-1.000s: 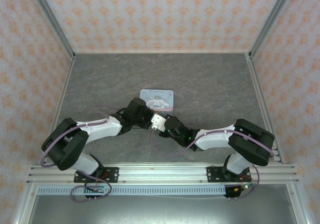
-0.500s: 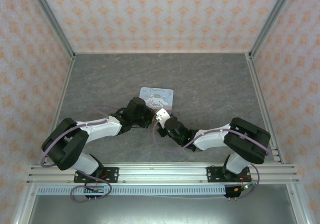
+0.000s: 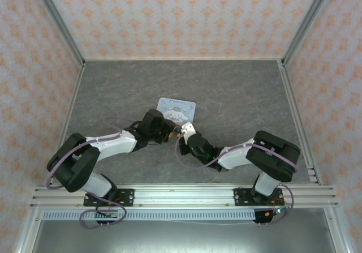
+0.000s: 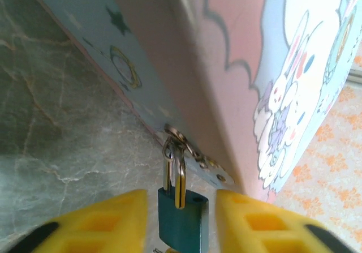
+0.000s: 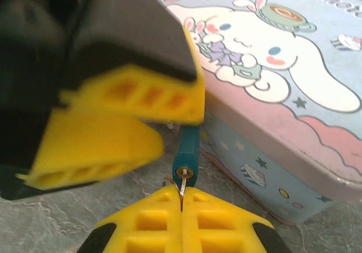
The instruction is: Unlock the padlock with the key
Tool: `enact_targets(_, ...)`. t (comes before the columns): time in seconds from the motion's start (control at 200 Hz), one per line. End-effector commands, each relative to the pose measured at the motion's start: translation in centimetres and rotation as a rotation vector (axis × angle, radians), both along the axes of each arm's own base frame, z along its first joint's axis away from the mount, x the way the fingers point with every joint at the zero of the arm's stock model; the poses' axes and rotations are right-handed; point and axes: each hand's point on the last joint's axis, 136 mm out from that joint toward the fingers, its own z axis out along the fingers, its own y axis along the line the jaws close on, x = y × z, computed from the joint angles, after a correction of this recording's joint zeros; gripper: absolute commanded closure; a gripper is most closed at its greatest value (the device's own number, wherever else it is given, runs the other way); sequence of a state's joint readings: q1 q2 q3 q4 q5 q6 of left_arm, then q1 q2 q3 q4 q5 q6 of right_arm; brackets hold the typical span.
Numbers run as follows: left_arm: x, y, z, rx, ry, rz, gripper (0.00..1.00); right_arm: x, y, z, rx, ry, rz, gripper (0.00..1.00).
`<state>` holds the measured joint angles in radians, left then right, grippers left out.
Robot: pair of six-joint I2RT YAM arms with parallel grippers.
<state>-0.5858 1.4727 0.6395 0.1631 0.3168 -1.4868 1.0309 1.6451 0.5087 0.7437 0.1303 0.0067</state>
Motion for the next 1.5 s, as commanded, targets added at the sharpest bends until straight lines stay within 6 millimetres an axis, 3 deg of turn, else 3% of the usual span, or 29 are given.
enact_targets(0.0, -0.6, 1.3, 0.1, 0.041, -0.002, -0.023, 0.55, 0.0, 0.1, 0.0, 0.049, 0.013, -0.005, 1.0)
enact_targets(0.18, -0.6, 3.6, 1.5, 0.08, -0.032, -0.028, 0.42, -0.1, 0.1, 0.0, 0.053, 0.012, 0.001, 1.0)
enact_targets(0.345, 0.0, 8.0, 3.7, 0.173, -0.081, 0.011, 0.19, -0.2, 0.4, 0.2, 0.062, 0.015, 0.011, 1.0)
enact_targets(0.455, 0.9, 10.7, 4.7, 0.252, -0.107, 0.02, 0.12, -0.2, 0.4, 0.2, 0.06, 0.014, 0.013, 1.0)
enact_targets(0.515, 1.7, 11.3, 5.0, 0.271, -0.118, -0.001, 0.11, -0.2, 0.4, 0.2, 0.059, 0.016, 0.013, 1.0)
enact_targets(0.621, 3.6, 10.2, 5.6, 0.296, -0.157, -0.119, 0.11, -0.2, 0.5, 0.1, 0.056, 0.023, 0.015, 1.0)
enact_targets(0.741, 5.6, 9.0, 4.8, 0.336, -0.158, -0.247, 0.12, -0.2, 0.7, 0.1, 0.059, 0.027, 0.021, 1.0)
enact_targets(0.896, 8.4, 8.1, 3.3, 0.367, -0.171, -0.312, 0.14, -0.3, 1.1, 0.2, 0.063, 0.037, 0.033, 1.0)
enact_targets(1.051, 10.0, 7.7, 1.4, 0.398, -0.17, -0.348, 0.18, -0.3, 1.1, 0.1, 0.068, 0.054, 0.035, 1.0)
enact_targets(1.221, 9.2, 8.1, -1.4, 0.415, -0.116, -0.367, 0.24, -0.2, 0.9, -0.1, 0.096, 0.087, 0.031, 1.0)
enact_targets(1.496, 4.8, 9.6, -5.6, 0.412, -0.006, -0.325, 0.26, 0.1, 0.2, 0.6, 0.23, 0.163, 0.004, 1.0)
